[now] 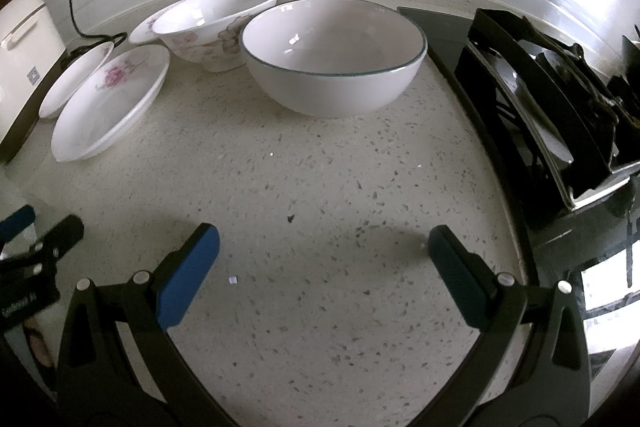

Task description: Organize plates and bowls

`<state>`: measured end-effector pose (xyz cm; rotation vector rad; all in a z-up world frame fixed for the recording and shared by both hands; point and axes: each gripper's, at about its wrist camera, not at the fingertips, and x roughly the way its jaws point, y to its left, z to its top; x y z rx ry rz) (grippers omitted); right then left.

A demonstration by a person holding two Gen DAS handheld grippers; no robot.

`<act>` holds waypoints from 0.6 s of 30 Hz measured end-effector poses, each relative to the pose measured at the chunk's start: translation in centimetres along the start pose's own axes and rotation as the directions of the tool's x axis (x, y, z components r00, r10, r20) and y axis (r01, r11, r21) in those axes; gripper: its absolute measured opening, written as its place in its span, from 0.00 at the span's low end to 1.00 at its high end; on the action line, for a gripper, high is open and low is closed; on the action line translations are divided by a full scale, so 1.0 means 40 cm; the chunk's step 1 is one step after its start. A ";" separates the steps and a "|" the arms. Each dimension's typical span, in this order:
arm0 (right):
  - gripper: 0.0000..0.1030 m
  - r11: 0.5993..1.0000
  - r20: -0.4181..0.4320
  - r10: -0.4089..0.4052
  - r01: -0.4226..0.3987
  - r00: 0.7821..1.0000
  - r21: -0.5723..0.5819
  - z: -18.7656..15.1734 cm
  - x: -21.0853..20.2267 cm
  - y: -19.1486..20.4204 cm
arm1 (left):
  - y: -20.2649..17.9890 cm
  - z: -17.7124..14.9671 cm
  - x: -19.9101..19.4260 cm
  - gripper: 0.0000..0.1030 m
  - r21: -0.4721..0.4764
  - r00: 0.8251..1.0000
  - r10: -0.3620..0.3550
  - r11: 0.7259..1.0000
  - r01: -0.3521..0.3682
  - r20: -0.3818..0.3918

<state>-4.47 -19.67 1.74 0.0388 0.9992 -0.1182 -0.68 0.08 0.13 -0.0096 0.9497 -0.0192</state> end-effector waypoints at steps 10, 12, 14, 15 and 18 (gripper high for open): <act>1.00 0.989 -0.004 0.144 -0.144 0.990 -0.019 -0.006 -0.014 0.006 | 0.082 0.007 -0.019 1.00 -0.083 0.989 -0.142 0.986 0.144 0.033; 1.00 0.976 0.013 0.215 -0.215 0.976 0.009 -0.002 -0.018 0.006 | 0.114 0.021 -0.015 1.00 -0.141 0.986 -0.160 0.976 0.166 0.050; 0.97 0.960 0.029 0.278 -0.278 0.960 0.015 0.009 -0.020 0.026 | 0.143 0.041 -0.004 1.00 -0.188 0.982 -0.172 0.965 0.183 0.073; 0.90 0.956 0.041 0.292 -0.293 0.955 0.010 0.015 -0.023 0.040 | 0.150 0.046 -0.002 1.00 -0.199 0.981 -0.175 0.962 0.187 0.079; 0.77 0.927 0.075 0.374 -0.374 0.924 -0.013 0.042 -0.033 0.090 | 0.171 0.070 0.011 1.00 -0.251 0.977 -0.184 0.946 0.205 0.105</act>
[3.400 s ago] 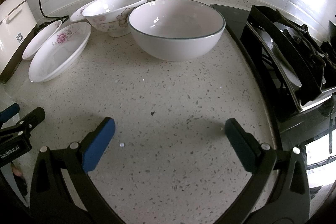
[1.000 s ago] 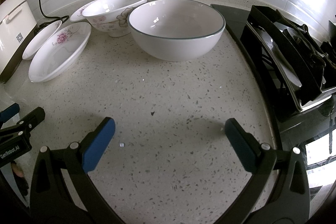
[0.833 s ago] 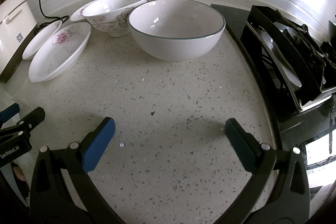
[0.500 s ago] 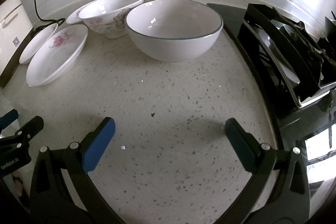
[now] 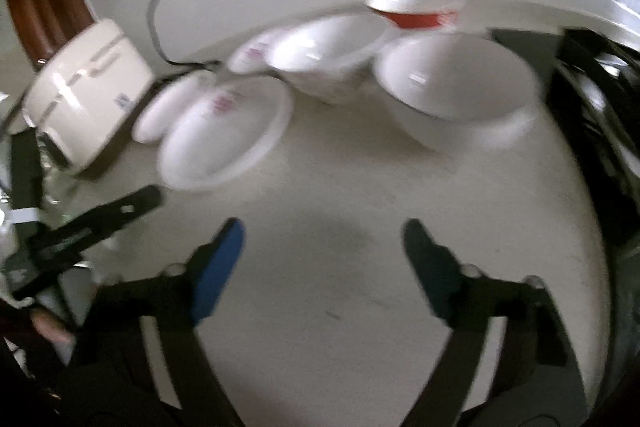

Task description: Organize plates and bowls

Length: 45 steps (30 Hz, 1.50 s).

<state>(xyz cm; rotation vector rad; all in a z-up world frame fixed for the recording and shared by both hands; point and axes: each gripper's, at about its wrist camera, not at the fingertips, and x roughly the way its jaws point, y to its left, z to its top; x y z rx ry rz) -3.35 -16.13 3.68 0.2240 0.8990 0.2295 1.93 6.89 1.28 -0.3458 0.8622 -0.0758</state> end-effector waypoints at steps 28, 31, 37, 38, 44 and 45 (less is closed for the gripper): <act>0.27 0.975 -0.112 0.208 -0.196 0.972 0.109 0.182 0.235 0.005 | -0.026 0.108 0.106 0.39 -0.052 0.997 0.023 0.998 -0.019 0.068; 0.16 0.986 -0.097 0.154 -0.147 0.983 0.074 0.175 0.230 0.018 | 0.015 0.102 0.111 0.12 -0.120 0.998 -0.049 0.991 0.054 0.050; 0.13 0.985 -0.096 0.159 -0.152 0.983 0.082 0.174 0.226 0.008 | 0.017 0.089 0.102 0.11 -0.105 0.998 -0.052 0.993 0.057 0.047; 0.13 0.985 -0.095 0.158 -0.151 0.983 0.083 0.174 0.225 0.007 | 0.017 0.087 0.101 0.11 -0.102 0.998 -0.049 0.993 0.053 0.046; 0.13 0.984 -0.105 0.168 -0.161 0.980 0.075 0.167 0.222 0.024 | -0.002 0.077 0.074 0.12 -0.078 0.996 0.035 0.997 -0.029 0.077; 0.13 0.984 -0.104 0.173 -0.166 0.979 0.067 0.165 0.220 0.032 | -0.004 0.073 0.061 0.13 -0.070 0.993 0.062 0.996 -0.056 0.096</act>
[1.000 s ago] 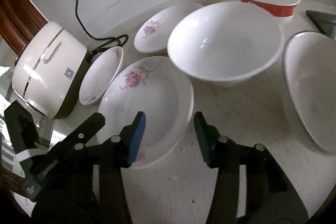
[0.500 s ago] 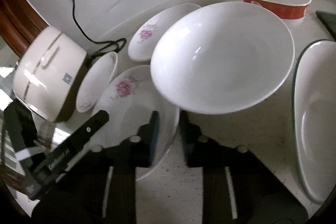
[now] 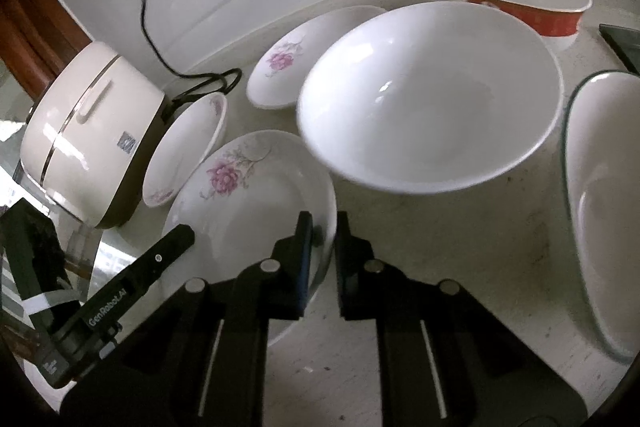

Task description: Organize plates and bowls

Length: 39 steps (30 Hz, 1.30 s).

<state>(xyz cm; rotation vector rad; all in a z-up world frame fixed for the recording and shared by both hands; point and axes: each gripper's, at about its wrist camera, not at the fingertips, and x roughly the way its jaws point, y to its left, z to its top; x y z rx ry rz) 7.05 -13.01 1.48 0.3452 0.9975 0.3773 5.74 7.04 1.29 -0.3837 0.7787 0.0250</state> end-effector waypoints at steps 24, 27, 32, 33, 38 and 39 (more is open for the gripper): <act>0.14 0.961 -0.033 0.248 -0.250 0.968 -0.119 -0.081 -0.019 0.179 | 0.179 -0.096 -0.206 0.17 -0.110 0.995 0.061 0.993 -0.051 0.085; 0.14 0.952 -0.056 0.249 -0.255 0.967 -0.167 -0.107 -0.018 0.216 | 0.217 -0.104 -0.233 0.17 -0.123 0.993 0.084 0.990 -0.073 0.087; 0.14 0.926 -0.121 0.256 -0.279 0.959 -0.253 -0.156 0.000 0.285 | 0.288 -0.114 -0.270 0.17 -0.158 0.991 0.110 0.983 -0.096 0.078; 0.14 0.922 -0.130 0.254 -0.280 0.958 -0.266 -0.164 0.003 0.294 | 0.301 -0.116 -0.275 0.17 -0.167 0.991 0.109 0.981 -0.095 0.075; 0.15 0.901 -0.180 0.241 -0.288 0.954 -0.323 -0.201 0.027 0.330 | 0.343 -0.128 -0.286 0.17 -0.197 0.990 0.127 0.974 -0.112 0.062; 0.15 0.898 -0.185 0.238 -0.289 0.953 -0.332 -0.203 0.031 0.334 | 0.350 -0.130 -0.283 0.17 -0.204 0.990 0.127 0.972 -0.113 0.057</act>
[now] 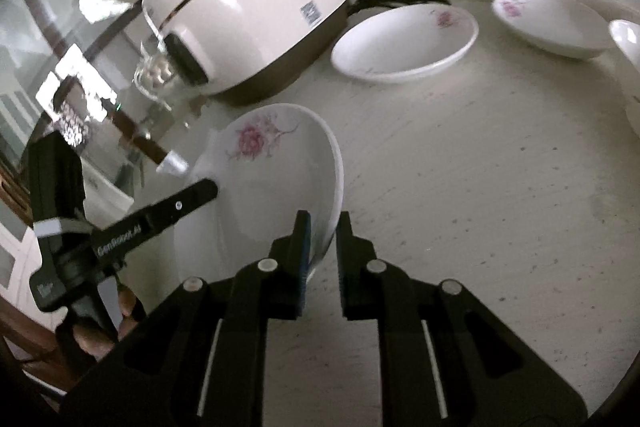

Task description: Organize plates and bowls

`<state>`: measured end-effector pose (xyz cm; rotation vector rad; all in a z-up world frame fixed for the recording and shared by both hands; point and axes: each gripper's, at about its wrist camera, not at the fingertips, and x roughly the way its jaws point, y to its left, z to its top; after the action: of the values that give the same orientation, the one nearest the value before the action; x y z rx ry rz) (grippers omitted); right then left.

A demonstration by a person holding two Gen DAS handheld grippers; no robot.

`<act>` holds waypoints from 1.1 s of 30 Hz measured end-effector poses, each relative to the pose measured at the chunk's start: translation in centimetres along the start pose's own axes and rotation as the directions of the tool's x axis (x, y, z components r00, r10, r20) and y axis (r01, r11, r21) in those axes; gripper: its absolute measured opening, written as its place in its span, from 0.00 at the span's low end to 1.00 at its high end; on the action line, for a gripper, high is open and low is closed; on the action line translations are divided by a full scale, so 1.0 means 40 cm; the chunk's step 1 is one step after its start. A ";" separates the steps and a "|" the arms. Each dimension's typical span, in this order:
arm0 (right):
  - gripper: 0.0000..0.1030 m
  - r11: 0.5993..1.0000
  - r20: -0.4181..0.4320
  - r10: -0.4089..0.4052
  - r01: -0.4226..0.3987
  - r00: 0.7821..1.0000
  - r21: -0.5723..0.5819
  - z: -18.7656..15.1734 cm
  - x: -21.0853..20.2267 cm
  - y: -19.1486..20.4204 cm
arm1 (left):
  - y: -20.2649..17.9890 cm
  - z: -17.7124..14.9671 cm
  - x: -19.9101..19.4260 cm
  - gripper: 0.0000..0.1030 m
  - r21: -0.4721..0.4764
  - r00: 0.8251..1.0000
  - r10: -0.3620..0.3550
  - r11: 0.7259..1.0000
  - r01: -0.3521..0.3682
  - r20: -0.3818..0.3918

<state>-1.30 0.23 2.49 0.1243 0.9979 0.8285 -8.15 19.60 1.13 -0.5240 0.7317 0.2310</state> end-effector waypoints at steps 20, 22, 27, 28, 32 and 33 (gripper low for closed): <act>0.28 0.992 -0.066 0.076 -0.082 0.995 -0.095 -0.002 0.052 0.066 | 0.048 0.004 -0.001 0.29 -0.038 0.993 0.120 0.992 -0.119 0.007; 0.36 0.989 -0.098 0.089 -0.100 0.991 -0.110 -0.003 0.064 0.077 | 0.042 0.002 -0.002 0.38 -0.045 0.993 0.119 0.992 -0.118 0.013; 0.74 0.989 -0.038 0.117 -0.120 0.992 -0.090 0.008 0.034 0.069 | 0.012 0.001 -0.035 0.70 -0.032 0.972 0.216 0.976 -0.214 0.098; 0.74 0.991 -0.024 0.116 -0.118 0.993 -0.066 0.014 0.027 0.056 | 0.004 0.001 -0.046 0.70 -0.025 0.968 0.218 0.976 -0.217 0.123; 0.74 0.994 0.075 0.071 -0.076 0.995 0.073 0.041 -0.021 -0.031 | -0.054 0.008 -0.096 0.84 0.048 0.957 0.142 0.986 -0.159 0.252; 0.74 0.992 0.103 0.059 -0.070 0.993 0.108 0.047 -0.036 -0.055 | -0.072 0.008 -0.103 0.84 0.079 0.951 0.118 0.986 -0.146 0.286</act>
<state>0.99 -1.77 3.55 0.2928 0.9496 0.8172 -9.88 17.25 5.23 -0.3380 0.4988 0.3840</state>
